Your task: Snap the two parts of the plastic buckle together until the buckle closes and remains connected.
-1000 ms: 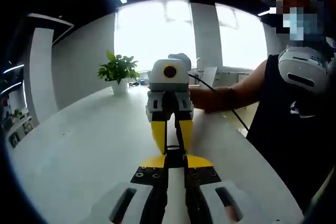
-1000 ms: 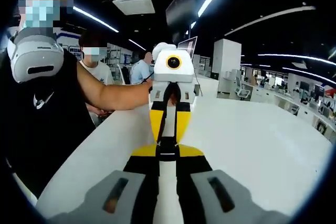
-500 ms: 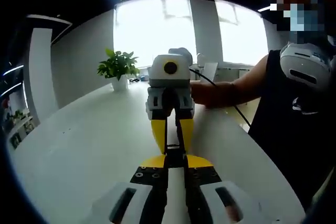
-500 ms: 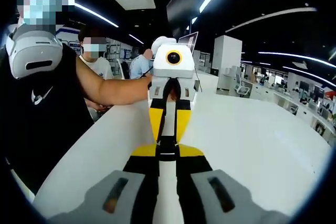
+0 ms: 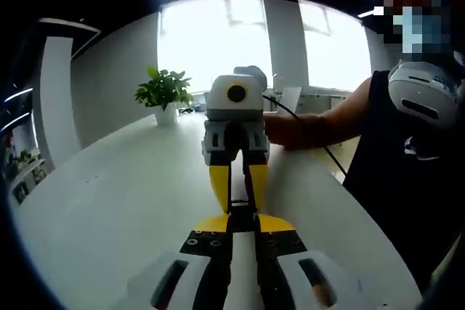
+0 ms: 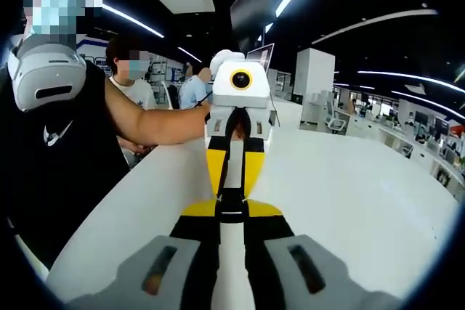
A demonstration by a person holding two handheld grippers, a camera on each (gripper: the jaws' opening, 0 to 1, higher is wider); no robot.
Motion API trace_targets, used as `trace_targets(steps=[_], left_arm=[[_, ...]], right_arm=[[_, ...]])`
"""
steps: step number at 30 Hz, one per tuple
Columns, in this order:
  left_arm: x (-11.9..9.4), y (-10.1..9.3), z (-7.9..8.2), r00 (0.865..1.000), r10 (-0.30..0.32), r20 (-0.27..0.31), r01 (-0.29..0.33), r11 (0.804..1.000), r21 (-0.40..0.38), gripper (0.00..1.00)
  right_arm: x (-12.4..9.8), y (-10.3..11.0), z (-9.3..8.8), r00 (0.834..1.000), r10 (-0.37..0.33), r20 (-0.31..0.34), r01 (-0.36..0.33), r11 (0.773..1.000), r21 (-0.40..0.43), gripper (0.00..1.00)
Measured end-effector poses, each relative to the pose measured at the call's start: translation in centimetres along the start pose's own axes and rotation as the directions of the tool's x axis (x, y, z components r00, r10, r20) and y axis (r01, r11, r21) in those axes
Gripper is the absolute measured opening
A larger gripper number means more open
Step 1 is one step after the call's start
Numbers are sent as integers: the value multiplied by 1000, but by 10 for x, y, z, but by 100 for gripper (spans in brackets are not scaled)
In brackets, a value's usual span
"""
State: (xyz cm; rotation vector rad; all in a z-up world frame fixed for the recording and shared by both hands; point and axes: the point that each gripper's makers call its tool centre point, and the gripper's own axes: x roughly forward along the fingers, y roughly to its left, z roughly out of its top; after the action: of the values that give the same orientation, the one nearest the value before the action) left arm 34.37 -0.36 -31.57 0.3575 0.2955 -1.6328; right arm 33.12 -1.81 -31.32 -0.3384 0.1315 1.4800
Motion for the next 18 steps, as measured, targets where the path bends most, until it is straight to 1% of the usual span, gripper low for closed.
trace_targets(steps=[3, 18], left_arm=[[-2, 4, -1, 1000, -2, -1, 2, 1000, -1, 9], [13, -13, -9, 999, -16, -27, 15, 1000, -27, 10]], right_arm=[[0, -1, -1, 1000, 2, -2, -2, 1000, 1, 9], [3, 1, -6, 1000, 12, -28, -11, 1000, 6, 10]])
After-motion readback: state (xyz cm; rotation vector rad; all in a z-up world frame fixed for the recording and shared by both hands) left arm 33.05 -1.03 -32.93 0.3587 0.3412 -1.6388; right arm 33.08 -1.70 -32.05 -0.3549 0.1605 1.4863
